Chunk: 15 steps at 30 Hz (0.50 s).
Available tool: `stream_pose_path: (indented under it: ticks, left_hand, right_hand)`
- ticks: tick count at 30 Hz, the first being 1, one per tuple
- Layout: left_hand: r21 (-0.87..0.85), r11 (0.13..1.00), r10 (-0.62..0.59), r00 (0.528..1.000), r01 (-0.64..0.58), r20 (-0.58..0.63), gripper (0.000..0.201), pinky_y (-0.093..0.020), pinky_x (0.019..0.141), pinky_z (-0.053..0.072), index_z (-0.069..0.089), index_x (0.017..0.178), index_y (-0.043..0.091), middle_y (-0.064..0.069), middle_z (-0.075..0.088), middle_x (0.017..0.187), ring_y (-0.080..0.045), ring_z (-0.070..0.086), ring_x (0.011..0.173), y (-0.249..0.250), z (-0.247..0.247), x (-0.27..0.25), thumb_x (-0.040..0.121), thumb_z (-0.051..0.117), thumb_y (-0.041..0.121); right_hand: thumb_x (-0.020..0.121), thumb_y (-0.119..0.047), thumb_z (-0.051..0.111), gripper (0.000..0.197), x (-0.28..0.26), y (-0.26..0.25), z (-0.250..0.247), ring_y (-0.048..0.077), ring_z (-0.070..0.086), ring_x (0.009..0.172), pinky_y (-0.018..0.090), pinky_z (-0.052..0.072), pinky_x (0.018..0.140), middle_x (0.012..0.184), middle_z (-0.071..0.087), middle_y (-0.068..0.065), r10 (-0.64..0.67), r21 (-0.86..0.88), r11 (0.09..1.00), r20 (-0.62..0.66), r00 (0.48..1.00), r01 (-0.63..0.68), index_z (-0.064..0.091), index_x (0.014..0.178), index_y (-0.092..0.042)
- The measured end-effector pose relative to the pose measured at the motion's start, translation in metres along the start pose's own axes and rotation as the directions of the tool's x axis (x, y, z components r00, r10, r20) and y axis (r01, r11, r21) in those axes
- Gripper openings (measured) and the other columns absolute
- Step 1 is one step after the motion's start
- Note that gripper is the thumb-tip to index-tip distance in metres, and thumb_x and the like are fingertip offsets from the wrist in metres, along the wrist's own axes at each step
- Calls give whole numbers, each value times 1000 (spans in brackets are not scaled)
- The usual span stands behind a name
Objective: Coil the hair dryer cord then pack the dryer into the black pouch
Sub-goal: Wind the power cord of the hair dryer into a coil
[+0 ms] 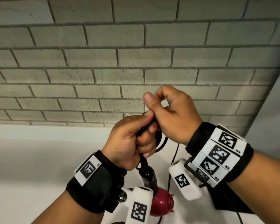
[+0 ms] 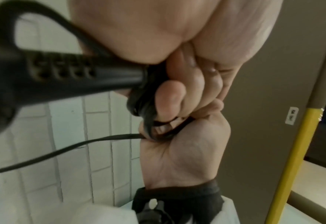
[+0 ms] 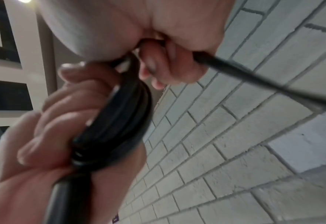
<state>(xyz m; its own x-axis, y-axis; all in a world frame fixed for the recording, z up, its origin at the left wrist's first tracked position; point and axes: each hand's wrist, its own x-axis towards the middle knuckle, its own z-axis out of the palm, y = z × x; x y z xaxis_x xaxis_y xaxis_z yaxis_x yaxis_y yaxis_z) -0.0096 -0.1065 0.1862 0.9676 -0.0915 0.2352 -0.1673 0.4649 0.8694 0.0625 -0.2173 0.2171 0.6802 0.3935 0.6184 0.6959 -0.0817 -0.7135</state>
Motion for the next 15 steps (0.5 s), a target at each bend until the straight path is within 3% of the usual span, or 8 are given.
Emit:
stream_pose_path:
  ticks: [1,3,6,11,15]
  left_hand:
    - [-1,1000,-5,1000,5,16,39,-23,38,16,52,60,12,11,25,35,-12,11,33,1,1,0,87,47,39]
    - [2,1000,-13,1000,13,14,44,-24,39,16,51,59,13,11,25,34,-11,12,32,2,4,0,87,44,46]
    - [2,1000,5,999,-5,-53,57,-23,38,18,48,56,14,8,21,34,-13,11,32,-1,9,4,90,38,59]
    - [14,1000,9,958,-5,-287,61,-22,38,19,42,50,15,3,19,35,-12,13,31,-5,16,11,90,39,61]
    - [78,997,20,919,11,-395,61,-20,39,22,43,49,16,2,21,35,-12,16,29,-6,19,15,93,42,58]
  right_hand:
    - [86,-60,53,49,-1,2,-1,18,66,59,39,54,59,64,66,3,-4,16,1000,52,999,3,55,75,-12]
    - [88,-63,45,55,-6,4,-1,14,63,53,31,50,56,55,62,-3,-1,79,997,117,993,-8,57,71,-12]
    - [94,-51,44,55,-11,2,3,7,57,42,21,44,50,41,57,-6,35,80,996,21,999,-36,55,59,-10]
    - [90,-54,52,62,-5,8,11,14,57,40,27,48,48,40,60,-2,21,-90,995,-150,988,-35,54,52,-4]
    - [92,-58,41,60,-8,10,9,7,58,42,20,44,49,40,57,-11,48,-75,996,-66,997,-53,53,47,-19]
